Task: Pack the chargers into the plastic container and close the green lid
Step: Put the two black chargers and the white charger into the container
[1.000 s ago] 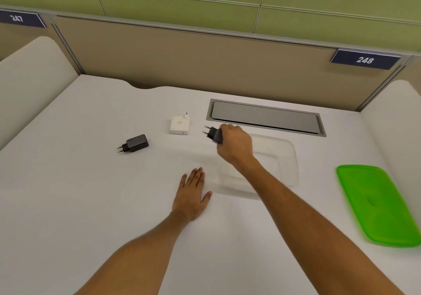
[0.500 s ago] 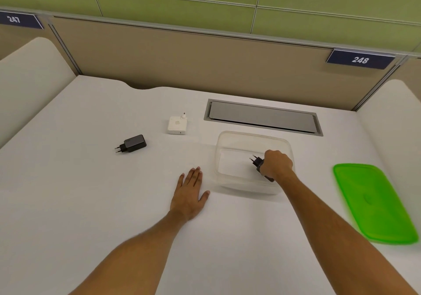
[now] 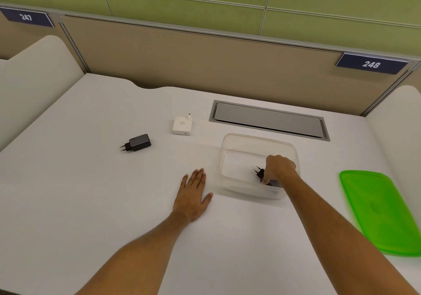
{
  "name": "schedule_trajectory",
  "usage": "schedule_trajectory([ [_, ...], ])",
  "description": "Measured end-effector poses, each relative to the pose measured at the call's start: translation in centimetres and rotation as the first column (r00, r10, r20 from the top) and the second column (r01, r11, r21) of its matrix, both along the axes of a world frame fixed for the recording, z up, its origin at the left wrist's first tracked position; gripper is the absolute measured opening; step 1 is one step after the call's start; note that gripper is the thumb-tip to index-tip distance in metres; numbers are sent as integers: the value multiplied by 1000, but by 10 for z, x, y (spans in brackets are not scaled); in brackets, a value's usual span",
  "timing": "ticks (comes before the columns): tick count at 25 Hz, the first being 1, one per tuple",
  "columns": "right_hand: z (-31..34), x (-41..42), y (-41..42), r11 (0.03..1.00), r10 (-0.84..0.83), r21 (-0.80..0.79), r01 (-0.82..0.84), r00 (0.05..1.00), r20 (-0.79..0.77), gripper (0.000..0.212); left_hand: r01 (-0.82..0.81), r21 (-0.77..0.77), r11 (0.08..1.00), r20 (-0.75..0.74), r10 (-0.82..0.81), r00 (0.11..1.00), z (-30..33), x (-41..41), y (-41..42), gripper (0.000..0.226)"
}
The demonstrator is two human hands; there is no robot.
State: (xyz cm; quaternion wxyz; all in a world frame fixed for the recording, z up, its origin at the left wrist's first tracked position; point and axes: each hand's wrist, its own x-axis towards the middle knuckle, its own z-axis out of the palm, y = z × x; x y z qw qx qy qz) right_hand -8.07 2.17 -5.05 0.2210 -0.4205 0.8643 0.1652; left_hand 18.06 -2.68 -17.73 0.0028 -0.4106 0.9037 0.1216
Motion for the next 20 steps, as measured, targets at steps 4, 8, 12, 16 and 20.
schedule_trajectory([
  [4,30,9,-39,989,7,-146,-23,994,-108,29,4,0,1000,-2,-4,1000,-1,1,0,73],
  [8,45,44,-91,931,103,-323,-167,973,-208,15,0,11,1000,-5,0,1000,0,-1,0,73],
  [12,38,101,-129,868,300,-352,-350,935,-189,15,-5,16,1000,-15,5,1000,4,-1,-1,72],
  [16,16,151,-154,776,499,-362,-516,854,-148,23,-15,34,999,-24,16,1000,5,-2,-1,71],
  [20,-12,187,-179,657,688,-354,-666,721,-80,28,-14,43,999,-37,16,999,8,0,0,72],
])
